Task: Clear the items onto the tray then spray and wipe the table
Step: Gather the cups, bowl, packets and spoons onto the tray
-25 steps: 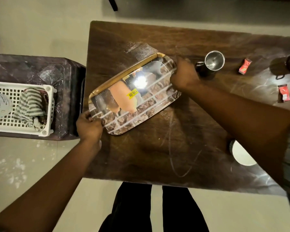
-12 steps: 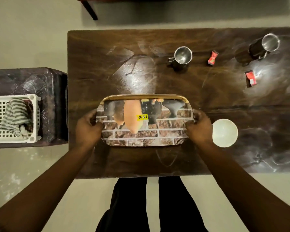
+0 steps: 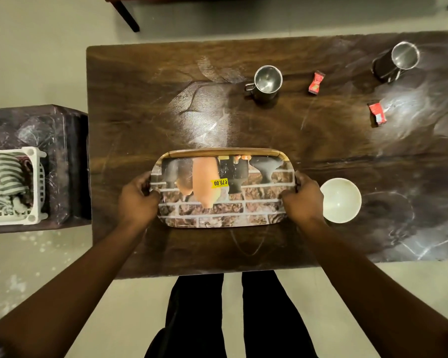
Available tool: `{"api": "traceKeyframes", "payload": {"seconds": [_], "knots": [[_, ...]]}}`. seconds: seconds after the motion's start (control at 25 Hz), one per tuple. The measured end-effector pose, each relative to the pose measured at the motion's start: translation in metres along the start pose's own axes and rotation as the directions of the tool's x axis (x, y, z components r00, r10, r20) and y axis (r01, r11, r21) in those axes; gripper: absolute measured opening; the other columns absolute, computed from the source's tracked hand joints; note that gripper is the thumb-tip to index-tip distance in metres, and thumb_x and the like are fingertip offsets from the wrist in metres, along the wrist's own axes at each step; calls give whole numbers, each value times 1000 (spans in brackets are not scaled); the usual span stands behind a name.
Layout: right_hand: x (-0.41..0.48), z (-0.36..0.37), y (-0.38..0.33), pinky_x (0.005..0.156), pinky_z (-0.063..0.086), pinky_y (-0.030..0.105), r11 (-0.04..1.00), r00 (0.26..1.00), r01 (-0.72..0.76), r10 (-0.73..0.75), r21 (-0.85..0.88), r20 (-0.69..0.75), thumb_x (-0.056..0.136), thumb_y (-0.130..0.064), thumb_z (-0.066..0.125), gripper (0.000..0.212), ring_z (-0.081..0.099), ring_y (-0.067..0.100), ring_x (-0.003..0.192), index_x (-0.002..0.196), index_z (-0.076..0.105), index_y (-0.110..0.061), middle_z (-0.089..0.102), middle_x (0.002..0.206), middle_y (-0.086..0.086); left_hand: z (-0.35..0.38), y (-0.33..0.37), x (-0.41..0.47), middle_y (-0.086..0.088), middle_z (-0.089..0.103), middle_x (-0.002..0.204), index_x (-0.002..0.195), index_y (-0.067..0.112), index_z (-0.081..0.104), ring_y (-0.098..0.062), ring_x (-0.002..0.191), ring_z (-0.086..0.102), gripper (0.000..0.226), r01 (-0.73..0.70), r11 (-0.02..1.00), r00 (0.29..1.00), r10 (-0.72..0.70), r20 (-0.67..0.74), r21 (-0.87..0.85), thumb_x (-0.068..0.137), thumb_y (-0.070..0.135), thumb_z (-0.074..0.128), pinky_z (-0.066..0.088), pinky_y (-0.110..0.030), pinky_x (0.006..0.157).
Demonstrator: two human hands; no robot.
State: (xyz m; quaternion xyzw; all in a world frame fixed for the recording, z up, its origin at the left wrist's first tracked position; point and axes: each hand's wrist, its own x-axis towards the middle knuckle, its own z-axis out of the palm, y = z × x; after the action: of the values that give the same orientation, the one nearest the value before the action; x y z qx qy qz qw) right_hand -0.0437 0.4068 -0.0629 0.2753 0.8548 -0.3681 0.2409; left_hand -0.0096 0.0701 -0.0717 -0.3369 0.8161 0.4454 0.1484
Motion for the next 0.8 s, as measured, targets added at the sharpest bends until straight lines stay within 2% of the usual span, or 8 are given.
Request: {"api": "traceKeyframes", "payload": {"seconds": [0.08,0.24,0.32,0.44,0.52,0.6,0.68,0.8], "knots": [[-2,-1,2,88,54,33,1000,999,30,-30,-8,14,90,-4,60,34,71,28,102,119,71,-18,74,115,9,-1,-3,2,0,78,118,138,20,69,-20,107,75,47,10,999,1000,-10,-5,40,97,-2,65,64,-51,95],[2,5,10,105,56,54,1000,999,20,-20,-9,44,89,-17,61,36,68,29,114,124,67,-25,69,124,6,5,-7,0,-3,79,116,134,18,70,-23,103,76,44,98,992,994,-94,-49,76,94,1,70,64,-49,91],[-2,5,5,109,54,57,999,997,30,-31,17,64,87,-27,62,44,65,29,122,131,64,-28,67,130,4,5,-10,0,-5,78,121,135,16,69,-23,108,74,45,154,984,984,-145,-99,90,91,6,75,63,-47,93],[-6,-1,-20,127,36,47,997,996,73,-72,-3,60,98,-22,69,68,45,29,150,161,44,-14,46,162,10,1,8,5,-5,67,138,138,23,62,-24,120,66,55,128,985,972,-101,-212,114,86,22,80,58,-45,99],[3,-4,-41,127,33,39,989,989,147,-147,29,5,102,-23,67,66,40,24,154,162,41,-12,39,168,9,7,37,17,-7,59,141,136,27,60,-23,117,64,53,-15,994,971,40,-237,109,86,20,77,56,-40,101],[21,-6,-69,122,41,39,965,981,192,-192,177,-21,104,-29,67,63,49,17,144,161,43,-17,43,165,7,27,78,37,-8,57,138,139,23,62,-17,110,61,48,-192,977,966,204,-159,89,93,11,71,50,-27,100],[45,-4,-98,121,44,42,900,988,133,-152,416,13,105,-28,67,64,52,12,137,162,42,-19,46,165,6,54,125,58,-4,59,138,143,20,63,-13,107,60,46,-340,940,939,342,-41,35,97,12,67,51,-17,98],[87,6,-128,125,40,49,782,994,48,-97,621,46,101,-31,69,63,54,15,135,158,45,-19,56,152,3,89,183,82,-4,57,156,153,24,56,-10,117,65,49,-295,937,941,319,117,-186,104,17,60,54,-15,94]]}}
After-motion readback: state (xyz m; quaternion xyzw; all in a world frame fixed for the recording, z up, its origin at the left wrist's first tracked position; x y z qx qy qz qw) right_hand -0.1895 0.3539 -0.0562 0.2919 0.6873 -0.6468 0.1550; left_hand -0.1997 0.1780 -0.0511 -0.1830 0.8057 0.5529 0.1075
